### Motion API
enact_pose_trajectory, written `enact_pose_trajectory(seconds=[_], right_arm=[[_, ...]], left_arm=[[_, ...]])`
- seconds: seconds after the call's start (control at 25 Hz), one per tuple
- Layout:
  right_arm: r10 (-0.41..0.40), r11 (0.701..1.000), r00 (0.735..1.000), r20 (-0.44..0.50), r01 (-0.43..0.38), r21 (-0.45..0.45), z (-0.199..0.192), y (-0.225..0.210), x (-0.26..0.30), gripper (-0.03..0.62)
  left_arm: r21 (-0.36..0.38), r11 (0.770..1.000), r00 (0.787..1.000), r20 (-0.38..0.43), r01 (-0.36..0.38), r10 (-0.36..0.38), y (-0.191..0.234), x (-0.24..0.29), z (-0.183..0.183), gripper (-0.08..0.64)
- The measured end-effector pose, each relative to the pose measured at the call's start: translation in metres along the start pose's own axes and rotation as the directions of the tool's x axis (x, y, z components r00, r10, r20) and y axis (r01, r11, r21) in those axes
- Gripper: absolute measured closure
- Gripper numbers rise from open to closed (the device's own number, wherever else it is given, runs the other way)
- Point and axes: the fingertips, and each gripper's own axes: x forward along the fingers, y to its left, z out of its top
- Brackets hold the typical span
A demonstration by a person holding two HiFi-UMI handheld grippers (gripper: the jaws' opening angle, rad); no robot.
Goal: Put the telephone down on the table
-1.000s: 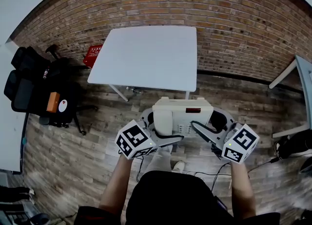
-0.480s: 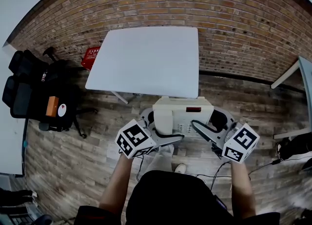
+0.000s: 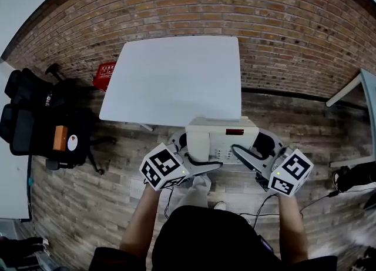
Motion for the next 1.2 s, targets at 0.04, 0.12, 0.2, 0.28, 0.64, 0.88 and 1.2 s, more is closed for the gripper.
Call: enact_pose_trajectory(seconds=[0.04,0.12,0.2,0.28,0.64,0.88,1.2], right_arm=[[-0.004,1.000,1.000,-0.001,0.004,0.002,0.002,-0.003,0.005,0.350],[-0.012,1.000,1.000,-0.003,0.012,0.004,0.006,-0.009,0.014,0.350],[-0.021,1.000,1.000,-0.004,0.021,0.004,0.010,-0.015,0.022,0.350],[-0.032,0.999,0.999,-0.007,0.032,0.005,0.014,-0.022,0.031,0.350],[-0.078,0.997,0.997,-0.021,0.078,0.011,0.030,-0.051,0.061,0.350],[-0.097,0.995,0.995,-0.025,0.097,0.017,0.037,-0.064,0.087,0.350],[-0.126,0.992,0.991,-0.035,0.127,0.022,0.042,-0.081,0.119,0.347]], left_arm=[[0.000,1.000,1.000,-0.001,0.004,-0.004,0.006,0.000,0.001,0.071],[0.001,1.000,1.000,-0.001,0.013,-0.013,0.017,-0.002,0.004,0.071],[0.002,1.000,1.000,0.001,0.021,-0.021,0.029,-0.002,0.006,0.071],[0.005,1.000,1.000,0.002,0.031,-0.031,0.040,-0.002,0.009,0.071],[0.011,0.997,0.997,0.010,0.074,-0.074,0.085,0.003,0.021,0.071],[0.011,0.996,0.996,0.008,0.091,-0.091,0.115,-0.002,0.023,0.071],[0.007,0.993,0.993,0.016,0.117,-0.117,0.152,-0.005,0.023,0.071]])
